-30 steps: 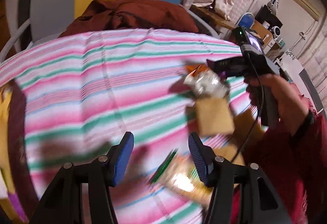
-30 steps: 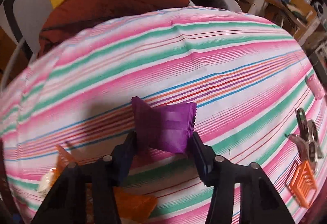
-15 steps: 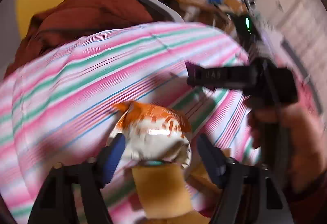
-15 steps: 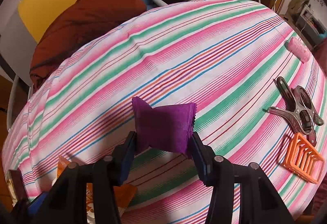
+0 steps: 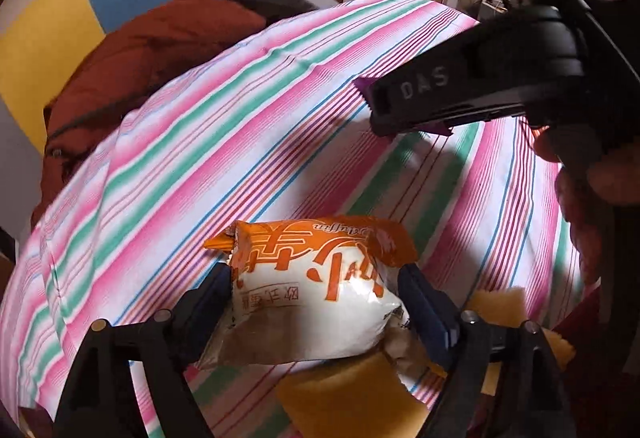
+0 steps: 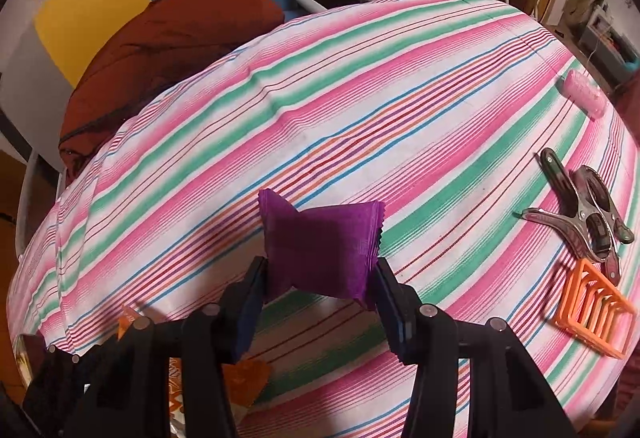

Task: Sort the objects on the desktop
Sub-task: 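Carry the purple packet and orange-white snack bag into the gold tray, open both tools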

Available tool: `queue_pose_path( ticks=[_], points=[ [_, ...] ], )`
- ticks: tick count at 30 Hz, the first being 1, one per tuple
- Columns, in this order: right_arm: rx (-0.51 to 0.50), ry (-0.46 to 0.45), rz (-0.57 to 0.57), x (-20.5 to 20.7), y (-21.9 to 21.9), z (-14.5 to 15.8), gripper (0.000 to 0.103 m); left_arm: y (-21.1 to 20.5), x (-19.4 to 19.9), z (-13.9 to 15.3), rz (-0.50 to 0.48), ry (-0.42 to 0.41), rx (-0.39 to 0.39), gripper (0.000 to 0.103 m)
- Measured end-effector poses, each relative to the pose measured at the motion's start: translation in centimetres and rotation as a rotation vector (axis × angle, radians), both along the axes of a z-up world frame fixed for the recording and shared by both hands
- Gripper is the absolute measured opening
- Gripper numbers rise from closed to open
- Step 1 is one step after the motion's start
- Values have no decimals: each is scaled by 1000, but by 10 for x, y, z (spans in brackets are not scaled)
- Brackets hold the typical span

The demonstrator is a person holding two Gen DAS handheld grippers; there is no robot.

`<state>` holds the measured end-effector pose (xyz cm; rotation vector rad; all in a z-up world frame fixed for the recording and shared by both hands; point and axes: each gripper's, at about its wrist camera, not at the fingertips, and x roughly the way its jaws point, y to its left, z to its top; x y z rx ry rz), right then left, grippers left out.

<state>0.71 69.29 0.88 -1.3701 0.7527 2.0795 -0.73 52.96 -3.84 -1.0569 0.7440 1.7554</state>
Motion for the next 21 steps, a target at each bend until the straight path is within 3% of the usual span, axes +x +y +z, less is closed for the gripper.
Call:
queue_pose_path(
  ticks=[2, 9, 21],
  points=[
    [0, 4, 12, -4, -2, -2, 53, -7, -4, 2, 12, -6, 28, 75],
    [13, 8, 38, -14, -4, -3, 53, -36, -17, 9, 90, -59, 105, 69],
    [43, 91, 174, -28, -32, 11, 53, -112, -44, 19, 320, -117, 213, 67]
  ],
)
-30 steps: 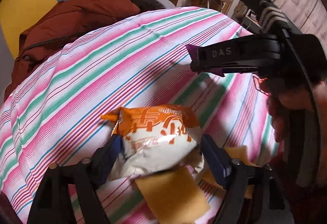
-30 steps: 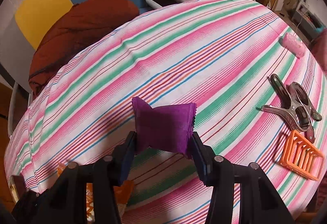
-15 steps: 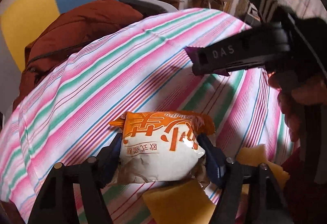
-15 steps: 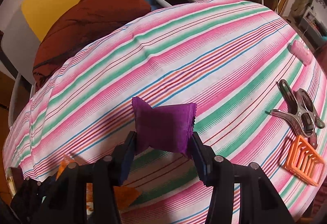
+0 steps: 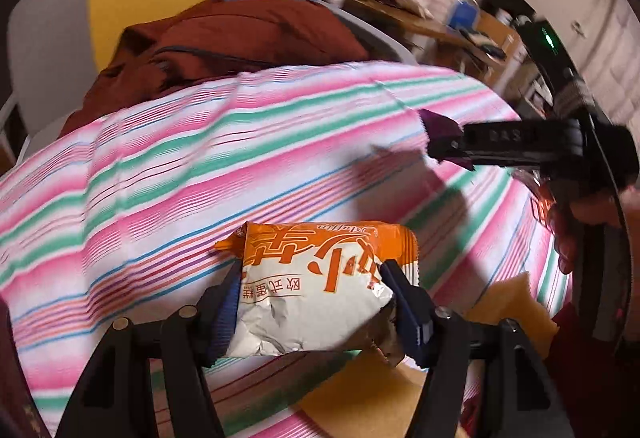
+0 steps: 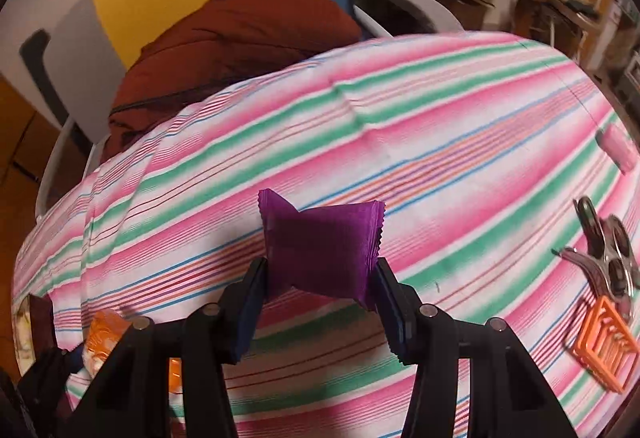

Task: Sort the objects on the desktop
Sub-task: 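Carry the purple packet and orange-white snack bag into the gold tray, open both tools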

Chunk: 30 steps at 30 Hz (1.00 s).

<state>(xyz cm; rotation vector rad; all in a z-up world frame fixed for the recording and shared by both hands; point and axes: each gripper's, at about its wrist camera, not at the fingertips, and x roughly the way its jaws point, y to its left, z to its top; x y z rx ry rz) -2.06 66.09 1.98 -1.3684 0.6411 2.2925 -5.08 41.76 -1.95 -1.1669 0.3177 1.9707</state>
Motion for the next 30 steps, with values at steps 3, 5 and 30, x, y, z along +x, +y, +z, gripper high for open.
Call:
queue_pose_path(
  ticks=[3, 5, 30],
  points=[
    [5, 9, 24, -2, -6, 2, 53, -17, -4, 2, 35, 8, 26, 67],
    [4, 13, 36, -2, -9, 2, 53, -26, -6, 4, 54, 14, 36, 67],
    [134, 304, 388, -19, -109, 54, 53, -181, 23, 5, 260, 12, 135, 67]
  ],
)
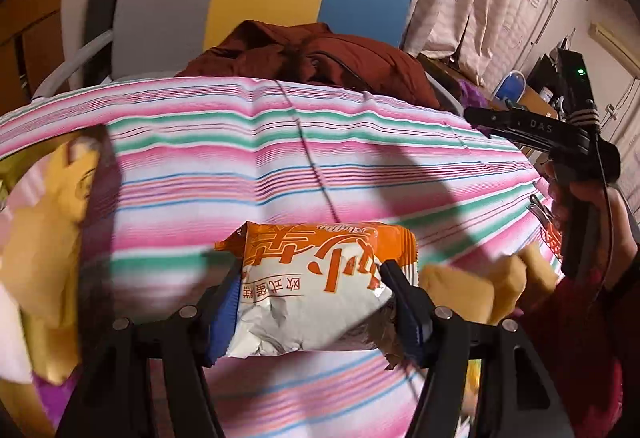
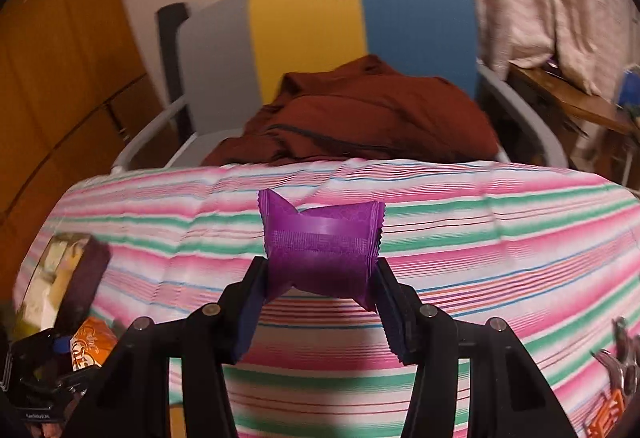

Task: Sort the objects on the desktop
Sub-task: 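Carry the purple packet and orange-white snack bag into the gold tray, open both tools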

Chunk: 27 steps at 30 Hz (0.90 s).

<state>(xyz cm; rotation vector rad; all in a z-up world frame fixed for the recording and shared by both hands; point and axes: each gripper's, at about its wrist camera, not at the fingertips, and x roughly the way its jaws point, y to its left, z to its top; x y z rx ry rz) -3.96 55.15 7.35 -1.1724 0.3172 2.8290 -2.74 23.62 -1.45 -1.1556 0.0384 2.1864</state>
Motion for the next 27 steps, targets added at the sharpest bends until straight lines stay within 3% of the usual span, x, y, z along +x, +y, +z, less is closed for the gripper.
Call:
queue_pose_path(
  ticks=[8, 13, 19, 21, 24, 27],
  points=[
    [-47, -15, 152, 11, -74, 17, 53, -44, 23, 14, 6, -10, 83, 67],
    [-130, -15, 272, 17, -135, 28, 53, -75, 33, 25, 31, 7, 123, 67],
    [-168, -57, 407, 10, -215, 19, 53, -121, 36, 29, 101, 31, 126, 67],
    [-180, -70, 442, 7, -239, 13, 53, -139, 34, 31, 112, 30, 172, 67],
    [-187, -87, 486, -1, -271, 10, 53, -156, 30, 32, 174, 64, 130, 67],
    [-180, -97, 520, -6, -298, 8, 53, -175, 18, 23, 212, 17, 144, 67]
  ],
)
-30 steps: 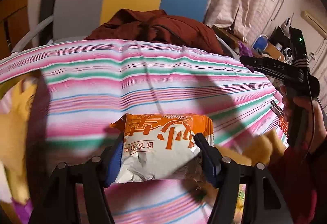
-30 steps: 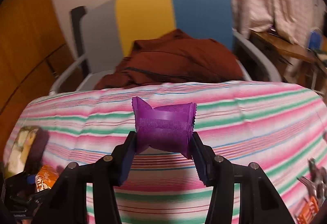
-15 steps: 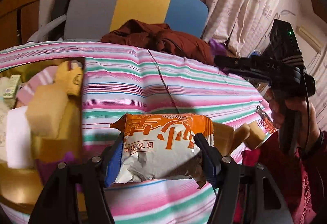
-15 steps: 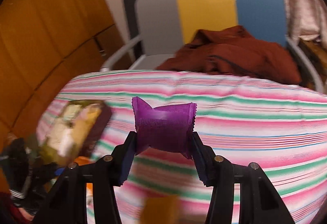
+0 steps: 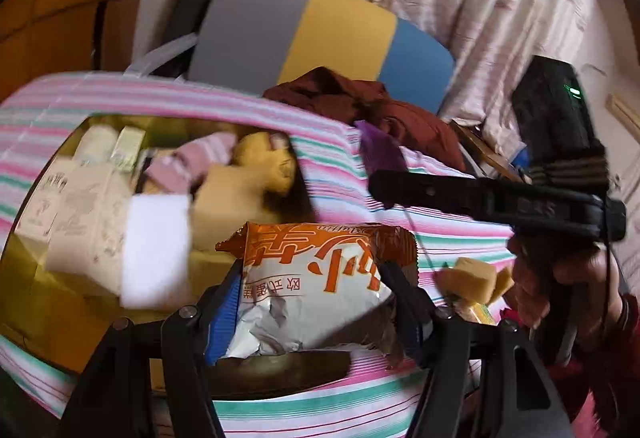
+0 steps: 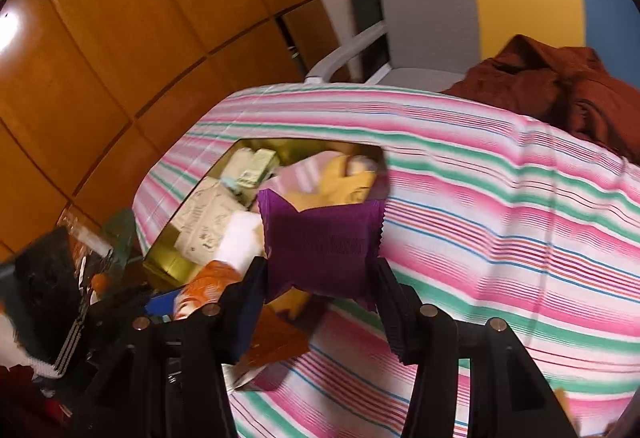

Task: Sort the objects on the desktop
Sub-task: 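Carry the purple packet and orange-white snack bag into the gold tray, open both tools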

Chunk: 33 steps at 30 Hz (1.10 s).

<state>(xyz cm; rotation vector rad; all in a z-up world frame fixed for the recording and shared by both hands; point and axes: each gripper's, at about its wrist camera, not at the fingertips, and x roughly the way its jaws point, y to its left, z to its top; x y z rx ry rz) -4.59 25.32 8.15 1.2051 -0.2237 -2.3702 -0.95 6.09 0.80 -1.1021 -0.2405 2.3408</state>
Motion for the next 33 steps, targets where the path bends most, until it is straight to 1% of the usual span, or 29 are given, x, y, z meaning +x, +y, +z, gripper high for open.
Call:
queue_pose_path(
  ticks=[2, 4, 6, 7, 8, 9, 10, 13, 15, 17, 19, 20, 22, 24, 25, 26, 28, 31, 33],
  points=[
    [10, -8, 14, -2, -15, -1, 53, -9, -7, -8, 21, -17, -17, 67],
    [10, -18, 32, -4, -25, -3, 53, -17, -13, -17, 29, -41, -16, 67],
    [35, -24, 42, -5, -35, -6, 53, -23, -16, -25, 36, -61, -30, 68],
    [51, -26, 46, -6, -42, -8, 54, -25, -16, -28, 37, -67, -37, 68],
    [58, -28, 47, -9, -45, -9, 58, -28, -16, -31, 32, -74, -47, 69],
    [64, -30, 42, -11, -49, -11, 61, -30, -15, -32, 31, -74, -61, 69],
    [72, -33, 33, -14, -51, -13, 67, -31, -13, -31, 32, -74, -73, 69],
    [62, -44, 16, -22, -54, -17, 69, -32, -5, -29, 44, -54, -112, 69],
    [49, -48, 10, -22, -53, -17, 69, -38, 1, -26, 64, -34, -122, 69],
    [52, -42, 13, -19, -54, -15, 69, -46, 7, -20, 64, -20, -81, 69],
    [66, -22, 21, -12, -54, -12, 69, -54, 15, -13, 46, 0, -20, 69],
    [80, -2, 19, -8, -54, -9, 69, -54, 17, -10, 46, 3, -23, 68],
    [88, 22, 21, 0, -54, -6, 69, -52, 19, -9, 33, 9, -61, 64],
    [83, 33, 16, 6, -51, -4, 69, -44, 15, -16, 18, -1, -116, 50],
    [77, 32, 12, 7, -49, -4, 68, -40, 13, -20, 22, -7, -152, 50],
    [69, 28, 12, 9, -47, -4, 67, -39, 11, -24, 30, -6, -169, 50],
    [63, 31, 3, 12, -43, -3, 67, -38, 5, -25, 43, 1, -170, 50],
    [60, 38, -8, 14, -36, -3, 67, -27, -10, -24, 66, 20, -239, 50],
    [46, 31, -22, 15, -31, -3, 67, -24, -16, -22, 93, 7, -246, 53]
  ],
)
